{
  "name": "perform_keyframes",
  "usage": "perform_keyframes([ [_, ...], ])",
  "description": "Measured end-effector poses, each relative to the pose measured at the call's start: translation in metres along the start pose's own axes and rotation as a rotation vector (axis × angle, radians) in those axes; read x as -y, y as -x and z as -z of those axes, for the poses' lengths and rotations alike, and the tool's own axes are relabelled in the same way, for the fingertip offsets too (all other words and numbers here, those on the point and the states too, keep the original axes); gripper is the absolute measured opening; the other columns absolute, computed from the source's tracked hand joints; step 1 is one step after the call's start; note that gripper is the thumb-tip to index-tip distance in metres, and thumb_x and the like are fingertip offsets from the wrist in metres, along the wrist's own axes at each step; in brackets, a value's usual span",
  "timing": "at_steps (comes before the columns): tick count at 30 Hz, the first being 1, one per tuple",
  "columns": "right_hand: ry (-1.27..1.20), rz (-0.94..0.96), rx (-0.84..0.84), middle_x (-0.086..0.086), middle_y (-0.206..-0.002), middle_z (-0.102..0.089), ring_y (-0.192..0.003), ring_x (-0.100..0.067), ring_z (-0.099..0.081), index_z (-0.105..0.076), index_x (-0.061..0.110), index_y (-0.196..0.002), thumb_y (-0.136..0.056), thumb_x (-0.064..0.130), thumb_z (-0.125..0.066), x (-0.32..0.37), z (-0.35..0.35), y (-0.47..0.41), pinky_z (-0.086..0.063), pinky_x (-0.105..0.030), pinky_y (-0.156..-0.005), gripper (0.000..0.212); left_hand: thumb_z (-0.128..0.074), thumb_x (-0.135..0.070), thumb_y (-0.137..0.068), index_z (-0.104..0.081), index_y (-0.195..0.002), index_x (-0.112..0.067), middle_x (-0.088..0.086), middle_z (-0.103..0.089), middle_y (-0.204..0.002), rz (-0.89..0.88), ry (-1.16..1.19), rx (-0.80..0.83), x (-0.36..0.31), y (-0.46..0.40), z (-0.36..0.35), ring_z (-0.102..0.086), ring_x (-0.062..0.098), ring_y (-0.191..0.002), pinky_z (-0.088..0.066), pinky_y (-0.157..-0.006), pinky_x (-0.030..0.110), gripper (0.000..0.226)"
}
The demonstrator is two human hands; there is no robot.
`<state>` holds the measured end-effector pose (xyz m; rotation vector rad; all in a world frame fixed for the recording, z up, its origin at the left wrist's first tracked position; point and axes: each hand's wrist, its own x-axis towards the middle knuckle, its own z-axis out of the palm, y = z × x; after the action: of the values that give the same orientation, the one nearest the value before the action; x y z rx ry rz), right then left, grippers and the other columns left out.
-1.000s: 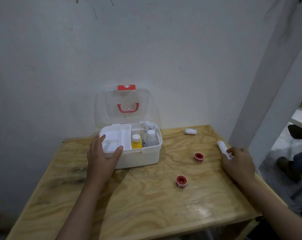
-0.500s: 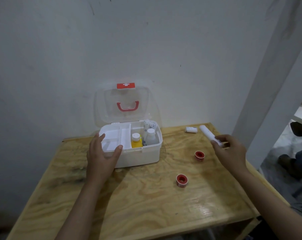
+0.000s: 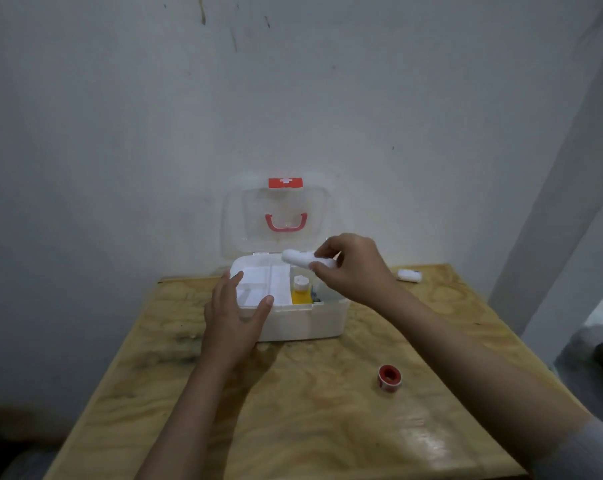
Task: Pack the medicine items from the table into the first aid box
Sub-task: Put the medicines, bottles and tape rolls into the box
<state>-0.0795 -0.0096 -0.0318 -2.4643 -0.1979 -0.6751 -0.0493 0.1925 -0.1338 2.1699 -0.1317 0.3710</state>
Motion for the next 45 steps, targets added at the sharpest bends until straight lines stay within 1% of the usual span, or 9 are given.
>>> perform_keyframes([
  [5,0.145,0.042,0.123,-0.009,-0.092,-0.068,-0.088,-0.022,-0.06,-0.07,0.006,-0.09,-0.077,0.024,-0.067,0.023,-0.038,-0.032,-0.05,-0.031,-0.073,0.023,-0.055,-0.061,-0.08,-0.023,-0.145,-0.036,-0.008,-0.015,-0.158,0.001,-0.043,0.073,-0.001,-0.002,0.013,-0.016,0.024,-0.143,-0.027,-0.109,0.049,0.077],
  [8,0.184,0.055,0.201,-0.011,-0.095,-0.066,-0.087,-0.022,-0.058,-0.068,0.005,-0.09,-0.078,0.026,-0.068,0.032,-0.055,-0.037,-0.042,-0.027,-0.069,0.025,-0.053,-0.064,-0.079,-0.02,-0.147,-0.035,-0.008,-0.012,-0.159,-0.006,-0.068,0.11,0.001,-0.004,0.018,-0.013,0.024,-0.144,-0.022,-0.111,0.047,0.081],
  [12,0.206,0.07,0.263,-0.011,-0.092,-0.067,-0.083,-0.022,-0.059,-0.068,0.004,-0.089,-0.081,0.034,-0.066,0.04,-0.065,-0.035,-0.047,-0.032,-0.071,0.031,-0.046,-0.077,-0.07,-0.018,-0.147,-0.036,-0.009,-0.014,-0.159,-0.028,-0.055,0.112,0.006,-0.006,0.023,-0.016,0.024,-0.143,-0.02,-0.111,0.044,0.092],
  [17,0.105,0.086,0.274,-0.005,-0.097,-0.072,-0.087,-0.017,-0.062,-0.073,0.01,-0.094,-0.084,0.034,-0.063,0.043,-0.056,-0.03,-0.054,-0.04,-0.082,0.028,-0.055,-0.065,-0.078,-0.018,-0.147,-0.035,-0.008,-0.013,-0.159,-0.005,-0.05,0.081,0.01,-0.006,0.031,-0.015,0.026,-0.143,-0.021,-0.111,0.047,0.084],
  [22,-0.059,0.038,0.097,-0.001,-0.084,-0.073,-0.076,-0.012,-0.064,-0.074,0.012,-0.087,-0.083,0.026,-0.065,0.029,-0.01,-0.013,-0.053,-0.027,-0.072,0.017,-0.058,-0.06,-0.08,-0.02,-0.146,-0.037,-0.008,-0.014,-0.159,0.0,-0.041,0.063,0.003,-0.01,0.036,-0.014,0.024,-0.144,-0.021,-0.111,0.047,0.08],
  [27,-0.019,0.004,0.158,0.007,-0.078,-0.067,-0.074,-0.004,-0.062,-0.072,0.016,-0.083,-0.08,0.023,-0.07,-0.007,0.019,0.02,-0.046,-0.012,-0.063,0.009,-0.058,-0.059,-0.08,-0.023,-0.145,-0.038,-0.006,-0.016,-0.158,-0.006,-0.048,-0.004,0.009,-0.018,0.053,-0.015,0.025,-0.143,-0.02,-0.111,0.044,0.077],
  [36,0.217,-0.164,0.27,0.003,-0.103,-0.064,-0.08,-0.011,-0.057,-0.066,0.02,-0.099,-0.083,0.014,-0.062,-0.118,0.03,0.095,-0.052,-0.031,-0.074,0.018,-0.061,-0.054,-0.081,-0.024,-0.145,-0.038,-0.003,-0.016,-0.158,0.023,-0.043,0.003,0.012,-0.01,0.043,-0.015,0.027,-0.143,-0.019,-0.113,0.048,0.075],
  [42,0.115,-0.198,0.178,0.002,-0.109,-0.052,-0.084,-0.002,-0.052,-0.062,0.016,-0.107,-0.085,0.009,-0.057,-0.133,0.021,0.113,-0.046,-0.02,-0.083,0.024,-0.061,-0.05,-0.082,-0.027,-0.144,-0.034,0.0,-0.02,-0.157,-0.016,-0.06,0.008,0.009,-0.008,0.033,-0.017,0.025,-0.143,-0.016,-0.115,0.045,0.072],
  [45,0.069,-0.235,0.165,0.001,-0.103,-0.052,-0.084,0.004,-0.053,-0.062,0.018,-0.104,-0.085,0.008,-0.058,-0.136,0.023,0.118,-0.041,-0.004,-0.076,0.022,-0.061,-0.049,-0.083,-0.028,-0.144,-0.033,0.001,-0.02,-0.157,-0.026,-0.055,0.023,0.005,-0.004,0.027,-0.016,0.024,-0.143,-0.015,-0.116,0.044,0.071],
])
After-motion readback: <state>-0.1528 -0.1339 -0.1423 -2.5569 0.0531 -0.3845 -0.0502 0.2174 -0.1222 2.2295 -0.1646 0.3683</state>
